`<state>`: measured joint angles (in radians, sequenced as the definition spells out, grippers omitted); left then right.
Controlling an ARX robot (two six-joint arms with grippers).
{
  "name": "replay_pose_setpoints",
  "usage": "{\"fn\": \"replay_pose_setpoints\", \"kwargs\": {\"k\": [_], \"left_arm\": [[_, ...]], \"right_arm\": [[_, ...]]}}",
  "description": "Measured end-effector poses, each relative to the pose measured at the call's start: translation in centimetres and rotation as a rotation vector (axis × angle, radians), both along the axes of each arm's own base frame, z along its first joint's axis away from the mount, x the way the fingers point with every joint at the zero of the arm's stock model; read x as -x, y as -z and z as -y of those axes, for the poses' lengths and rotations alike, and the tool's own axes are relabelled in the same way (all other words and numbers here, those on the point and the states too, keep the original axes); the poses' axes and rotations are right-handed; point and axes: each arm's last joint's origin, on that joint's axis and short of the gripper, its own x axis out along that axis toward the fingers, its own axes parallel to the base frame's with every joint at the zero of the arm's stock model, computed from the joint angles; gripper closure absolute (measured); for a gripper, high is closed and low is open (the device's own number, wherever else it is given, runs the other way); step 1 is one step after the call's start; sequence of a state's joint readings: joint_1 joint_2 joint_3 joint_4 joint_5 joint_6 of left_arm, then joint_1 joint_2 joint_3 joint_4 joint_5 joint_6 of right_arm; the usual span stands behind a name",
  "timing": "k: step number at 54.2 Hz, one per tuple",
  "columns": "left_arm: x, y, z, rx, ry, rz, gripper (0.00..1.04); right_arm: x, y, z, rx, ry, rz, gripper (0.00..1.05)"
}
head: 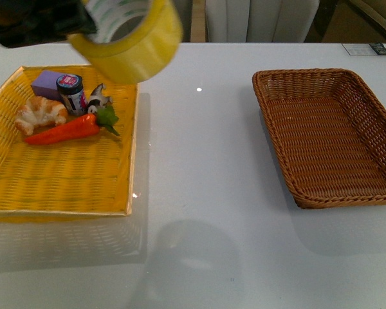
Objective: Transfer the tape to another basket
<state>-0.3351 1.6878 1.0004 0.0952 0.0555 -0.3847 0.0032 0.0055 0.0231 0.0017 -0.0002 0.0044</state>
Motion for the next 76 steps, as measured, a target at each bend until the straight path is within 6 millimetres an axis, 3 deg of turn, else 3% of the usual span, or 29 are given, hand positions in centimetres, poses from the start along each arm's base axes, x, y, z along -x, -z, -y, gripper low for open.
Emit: {"fn": "replay_pose_setpoints", "kwargs": {"k": [9,22,27,33,36,42,50,76], "left_arm": [[1.8,-1.0,4.5,0.043,0.136,-0.007,0.90],[3.9,-1.6,7.6,0.044,0.236,0.006,0.90],[4.4,-1.5,8.0,0.035,0.256,0.006,0.90],[4.7,-1.1,8.1,0.026,0.265,-0.004,0.90],[4.8,-1.1,8.2,0.025,0.273,-0.004,0.90],[5.0,-0.9,8.2,0.019,0.282,-0.014,0.90],[5.1,-1.1,8.2,0.021,0.285,-0.015,0.90],[5.3,-1.3,8.1,0.032,0.303,-0.019,0.90]], "right_arm": [[0.0,0.0,0.0,0.000,0.000,0.000,0.09],[0.0,0.0,0.0,0.000,0.000,0.000,0.09],[0.0,0.0,0.0,-0.010,0.002,-0.010,0.09],[-0.6,-0.3,-0.3,-0.226,0.009,-0.401,0.09],[-1.9,-1.0,-0.5,-0.359,0.002,-0.500,0.09],[-4.9,-2.3,-1.3,-0.654,-0.152,-0.496,0.09],[-7.2,-1.8,-2.1,-0.802,-0.265,-0.498,0.09],[-11.7,-1.6,-6.0,-0.858,-0.496,-0.515,0.09]]}}
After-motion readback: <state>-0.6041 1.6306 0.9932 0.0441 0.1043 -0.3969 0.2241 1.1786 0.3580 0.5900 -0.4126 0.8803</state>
